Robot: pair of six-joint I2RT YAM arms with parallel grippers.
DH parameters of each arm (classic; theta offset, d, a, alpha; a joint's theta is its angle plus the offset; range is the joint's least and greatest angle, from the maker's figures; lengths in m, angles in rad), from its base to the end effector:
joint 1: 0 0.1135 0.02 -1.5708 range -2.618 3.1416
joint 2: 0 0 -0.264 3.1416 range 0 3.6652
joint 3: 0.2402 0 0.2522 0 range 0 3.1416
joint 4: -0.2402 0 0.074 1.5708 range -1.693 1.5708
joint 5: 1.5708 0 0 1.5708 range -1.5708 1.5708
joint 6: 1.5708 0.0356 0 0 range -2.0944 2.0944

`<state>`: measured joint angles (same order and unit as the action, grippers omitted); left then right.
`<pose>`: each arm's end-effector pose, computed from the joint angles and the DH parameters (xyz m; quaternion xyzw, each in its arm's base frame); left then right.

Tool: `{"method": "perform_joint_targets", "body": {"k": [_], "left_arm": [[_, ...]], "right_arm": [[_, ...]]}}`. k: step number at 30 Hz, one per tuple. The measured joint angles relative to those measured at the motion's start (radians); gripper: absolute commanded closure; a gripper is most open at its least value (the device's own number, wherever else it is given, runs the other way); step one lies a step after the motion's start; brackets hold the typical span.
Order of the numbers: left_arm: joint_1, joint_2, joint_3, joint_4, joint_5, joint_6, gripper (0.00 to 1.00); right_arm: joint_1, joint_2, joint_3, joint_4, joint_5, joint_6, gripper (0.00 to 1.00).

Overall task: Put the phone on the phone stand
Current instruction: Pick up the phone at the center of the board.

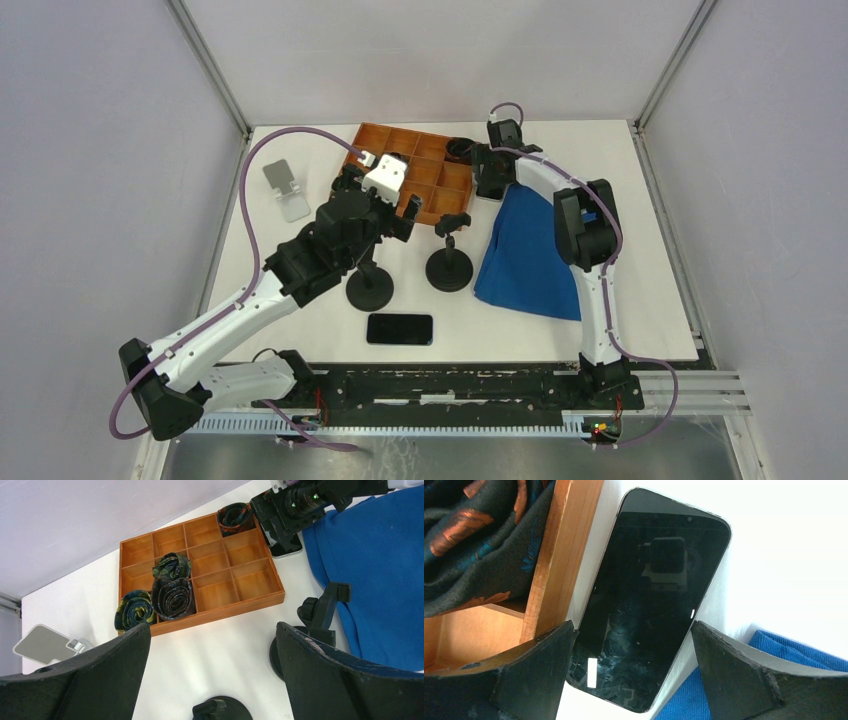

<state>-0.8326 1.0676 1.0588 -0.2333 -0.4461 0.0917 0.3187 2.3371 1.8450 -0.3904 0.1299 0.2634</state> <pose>0.1737 -0.1681 0.3772 0.2203 0.7481 -0.0553 0.6235 0.4922 0.1575 0.1564 -0.0041 0.9396 0.0381 0.3401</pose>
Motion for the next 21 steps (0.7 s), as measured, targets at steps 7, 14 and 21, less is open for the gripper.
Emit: {"method": "perform_joint_targets", "body": {"k": [7, 14, 21], "left_arm": [[0.000, -0.007, 0.000, 0.000, 0.000, 0.000, 0.00], [0.000, -0.009, 0.000, 0.000, 0.000, 0.000, 0.00], [0.000, -0.011, 0.000, 0.000, 0.000, 0.000, 0.00]], "right_arm": [[0.022, -0.037, -0.077, 0.043, 0.053, -0.033, 0.12], [0.008, -0.102, -0.183, 0.079, 0.029, -0.072, 0.22], [-0.028, -0.130, -0.222, 0.073, -0.038, -0.140, 0.14]]}}
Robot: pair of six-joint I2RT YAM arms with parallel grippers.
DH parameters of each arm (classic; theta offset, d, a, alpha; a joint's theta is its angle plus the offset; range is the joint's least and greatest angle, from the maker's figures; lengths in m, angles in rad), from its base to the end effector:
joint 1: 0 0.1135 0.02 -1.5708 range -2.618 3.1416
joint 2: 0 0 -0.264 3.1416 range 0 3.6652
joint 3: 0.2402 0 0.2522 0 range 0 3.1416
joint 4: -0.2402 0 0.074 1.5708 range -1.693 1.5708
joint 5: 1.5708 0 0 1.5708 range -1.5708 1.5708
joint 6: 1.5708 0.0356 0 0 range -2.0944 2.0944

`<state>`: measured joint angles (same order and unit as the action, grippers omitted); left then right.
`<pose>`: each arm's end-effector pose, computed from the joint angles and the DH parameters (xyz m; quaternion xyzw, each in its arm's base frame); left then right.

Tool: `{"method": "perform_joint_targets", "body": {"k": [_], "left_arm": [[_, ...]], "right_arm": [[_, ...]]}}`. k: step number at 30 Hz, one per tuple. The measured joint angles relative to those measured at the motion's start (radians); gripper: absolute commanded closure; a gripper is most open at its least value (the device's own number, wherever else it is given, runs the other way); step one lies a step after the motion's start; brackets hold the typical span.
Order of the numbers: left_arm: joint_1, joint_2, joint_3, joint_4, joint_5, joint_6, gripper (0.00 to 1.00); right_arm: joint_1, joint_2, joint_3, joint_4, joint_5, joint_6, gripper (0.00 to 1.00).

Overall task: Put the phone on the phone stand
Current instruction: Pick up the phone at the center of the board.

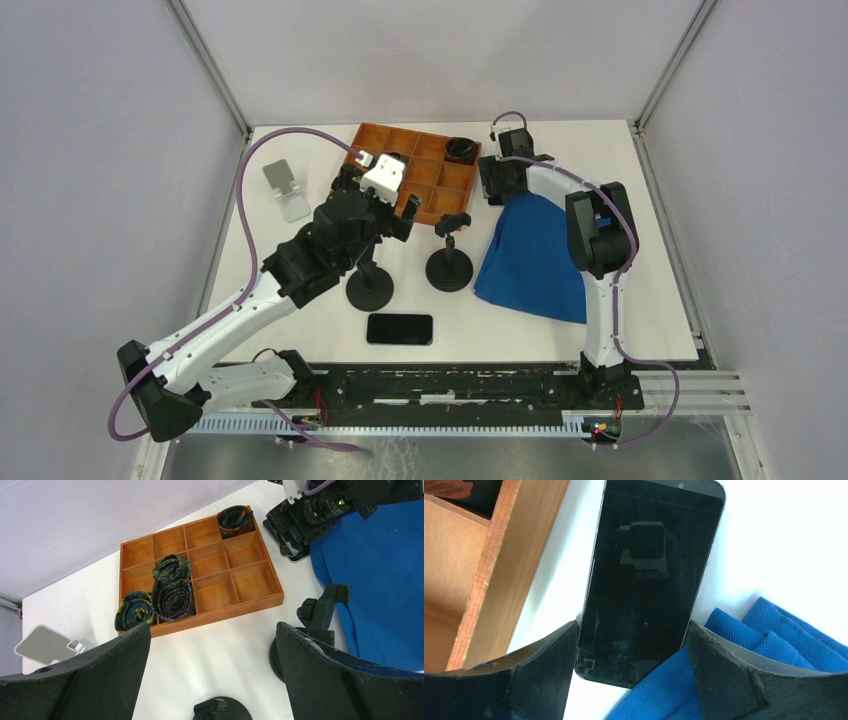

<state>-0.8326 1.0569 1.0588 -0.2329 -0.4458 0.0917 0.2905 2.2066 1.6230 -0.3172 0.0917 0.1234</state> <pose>0.1718 -0.1660 0.3796 0.2180 0.7455 -0.0577 0.6272 0.4629 0.1350 0.1552 -0.0637 0.9414 0.0251 0.3303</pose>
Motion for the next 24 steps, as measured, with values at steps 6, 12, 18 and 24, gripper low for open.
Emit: {"method": "perform_joint_targets", "body": {"k": [6, 12, 18, 24], "left_arm": [[0.000, 0.000, 0.000, 0.000, 0.000, 0.000, 0.00], [0.000, -0.002, 0.000, 0.000, 0.000, 0.000, 0.00], [0.000, -0.003, 0.000, 0.000, 0.000, 0.000, 0.00], [0.000, -0.003, 0.000, 0.001, 0.000, 0.000, 0.00]], "right_arm": [[-0.012, 0.019, 0.058, -0.073, -0.017, -0.051, 0.08], [-0.019, 0.085, 0.181, -0.151, -0.016, -0.072, 0.05], [-0.023, 0.138, 0.268, -0.170, -0.017, -0.081, 0.06], [-0.031, 0.161, 0.298, -0.170, -0.045, -0.076, 0.10]]}}
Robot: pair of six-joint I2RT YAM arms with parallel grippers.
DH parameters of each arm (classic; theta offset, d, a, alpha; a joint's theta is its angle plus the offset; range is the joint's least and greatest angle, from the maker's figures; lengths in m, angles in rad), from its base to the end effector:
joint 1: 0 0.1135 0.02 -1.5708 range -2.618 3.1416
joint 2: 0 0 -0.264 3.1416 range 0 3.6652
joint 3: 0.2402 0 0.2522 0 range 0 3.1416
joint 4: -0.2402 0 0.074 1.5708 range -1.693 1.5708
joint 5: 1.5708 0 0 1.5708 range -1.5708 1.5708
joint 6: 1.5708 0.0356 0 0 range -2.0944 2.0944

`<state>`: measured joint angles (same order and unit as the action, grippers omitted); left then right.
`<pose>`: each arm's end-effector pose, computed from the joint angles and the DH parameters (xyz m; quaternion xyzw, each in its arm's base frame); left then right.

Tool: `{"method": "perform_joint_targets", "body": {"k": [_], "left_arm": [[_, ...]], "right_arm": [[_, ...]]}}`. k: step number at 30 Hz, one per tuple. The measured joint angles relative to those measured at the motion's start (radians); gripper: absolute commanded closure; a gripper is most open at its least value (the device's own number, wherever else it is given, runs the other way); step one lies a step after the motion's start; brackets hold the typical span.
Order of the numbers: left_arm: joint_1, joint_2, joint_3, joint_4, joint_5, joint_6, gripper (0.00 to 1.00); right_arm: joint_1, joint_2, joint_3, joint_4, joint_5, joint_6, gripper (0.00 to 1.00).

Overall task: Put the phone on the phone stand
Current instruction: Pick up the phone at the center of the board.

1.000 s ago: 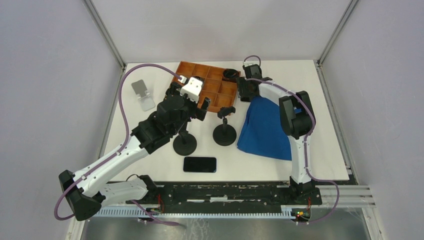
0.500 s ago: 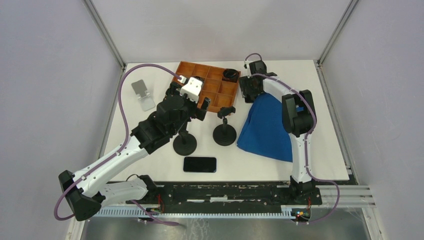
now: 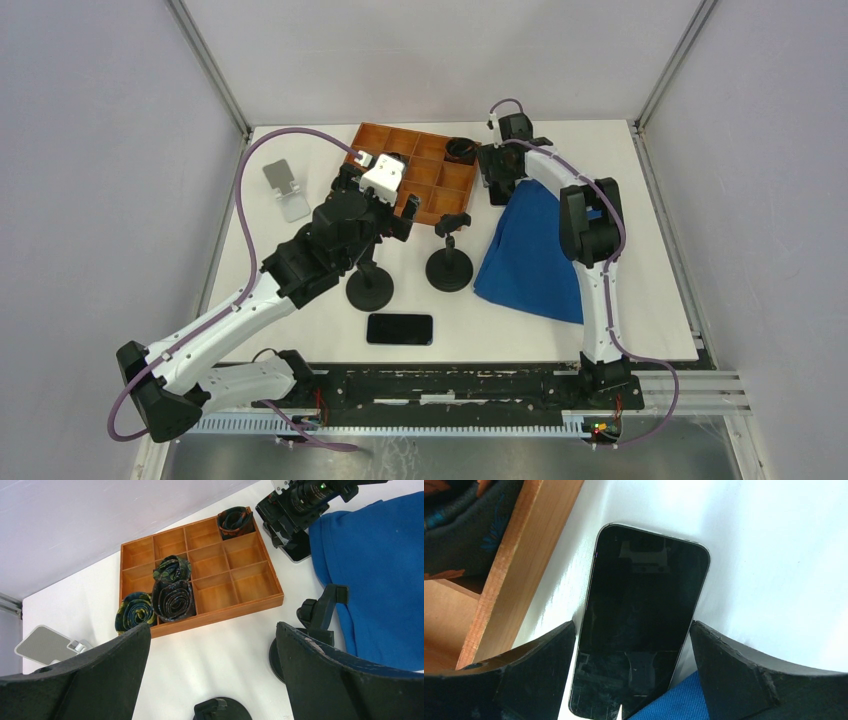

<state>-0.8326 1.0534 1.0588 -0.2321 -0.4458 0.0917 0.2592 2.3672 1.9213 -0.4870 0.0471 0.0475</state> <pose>0.1712 -0.1653 0.3804 0.2171 0.7445 -0.0586 0.6286 0.5039 0.1319 0.1586 -0.0929 0.9448 0.0258 0.3132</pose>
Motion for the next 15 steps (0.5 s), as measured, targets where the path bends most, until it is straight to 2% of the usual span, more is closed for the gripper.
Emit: {"method": "perform_joint_targets", "body": {"k": [10, 15], "left_arm": [[0.000, 0.000, 0.000, 0.000, 0.002, 0.000, 0.00], [0.000, 0.000, 0.000, 0.000, 0.002, 0.000, 0.00]], "right_arm": [[-0.013, -0.005, -0.023, 0.026, -0.030, 0.006, 0.08], [-0.014, -0.010, -0.034, 0.038, -0.040, 0.005, 0.15]]}}
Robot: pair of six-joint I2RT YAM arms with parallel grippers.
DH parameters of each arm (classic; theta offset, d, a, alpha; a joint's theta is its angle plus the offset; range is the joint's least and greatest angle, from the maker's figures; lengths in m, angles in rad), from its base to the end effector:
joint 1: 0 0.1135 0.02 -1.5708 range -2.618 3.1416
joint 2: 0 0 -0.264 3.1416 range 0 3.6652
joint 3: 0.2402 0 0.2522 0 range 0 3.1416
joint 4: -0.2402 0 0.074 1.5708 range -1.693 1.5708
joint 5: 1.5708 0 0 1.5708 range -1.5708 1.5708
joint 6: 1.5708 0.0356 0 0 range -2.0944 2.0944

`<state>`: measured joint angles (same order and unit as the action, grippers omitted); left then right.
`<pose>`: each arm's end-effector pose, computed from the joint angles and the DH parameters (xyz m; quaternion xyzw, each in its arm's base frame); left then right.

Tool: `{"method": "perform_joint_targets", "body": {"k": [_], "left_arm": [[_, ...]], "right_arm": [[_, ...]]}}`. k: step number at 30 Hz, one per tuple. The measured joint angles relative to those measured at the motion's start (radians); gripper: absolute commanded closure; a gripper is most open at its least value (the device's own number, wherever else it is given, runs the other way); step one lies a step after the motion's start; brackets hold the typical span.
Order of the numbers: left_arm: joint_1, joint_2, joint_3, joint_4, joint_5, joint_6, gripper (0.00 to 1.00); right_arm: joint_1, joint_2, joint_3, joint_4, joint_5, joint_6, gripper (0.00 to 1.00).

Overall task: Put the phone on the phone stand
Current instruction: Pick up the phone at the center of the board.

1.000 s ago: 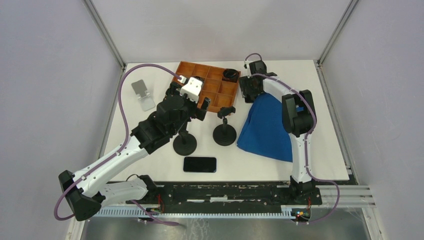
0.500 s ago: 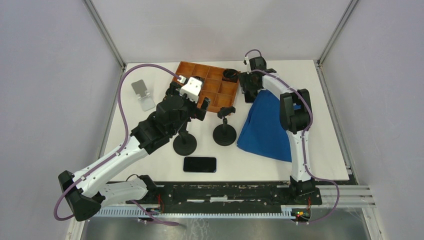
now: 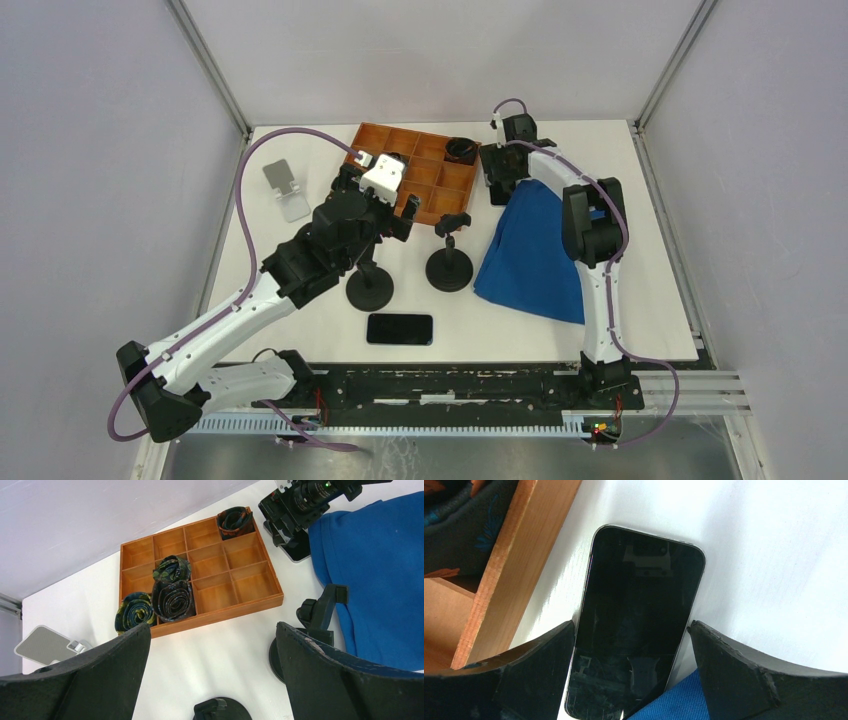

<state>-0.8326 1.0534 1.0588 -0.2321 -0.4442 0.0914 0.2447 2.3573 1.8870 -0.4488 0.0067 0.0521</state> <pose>0.1711 -0.1654 0.3804 0.2175 0.7444 -0.0593 0.6285 0.5035 0.1255 0.1553 -0.0900 0.9431 0.0442 0.3171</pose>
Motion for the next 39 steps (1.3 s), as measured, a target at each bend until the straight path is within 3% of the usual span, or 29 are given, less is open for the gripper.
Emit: {"method": "perform_joint_targets", "body": {"k": [5, 12, 32, 39], "left_arm": [[0.000, 0.000, 0.000, 0.000, 0.000, 0.000, 0.00], [0.000, 0.000, 0.000, 0.000, 0.001, 0.000, 0.00], [0.000, 0.000, -0.002, 0.001, 0.002, 0.000, 0.00], [0.000, 0.000, -0.002, 0.000, 0.002, 0.000, 0.00]], "right_arm": [[-0.010, -0.002, -0.005, 0.008, -0.007, 0.003, 0.36], [-0.016, -0.005, -0.006, 0.013, -0.026, 0.003, 0.46], [-0.025, -0.040, -0.035, -0.024, -0.139, 0.009, 0.46], [-0.024, -0.043, -0.043, -0.024, -0.139, 0.005, 0.33]]}}
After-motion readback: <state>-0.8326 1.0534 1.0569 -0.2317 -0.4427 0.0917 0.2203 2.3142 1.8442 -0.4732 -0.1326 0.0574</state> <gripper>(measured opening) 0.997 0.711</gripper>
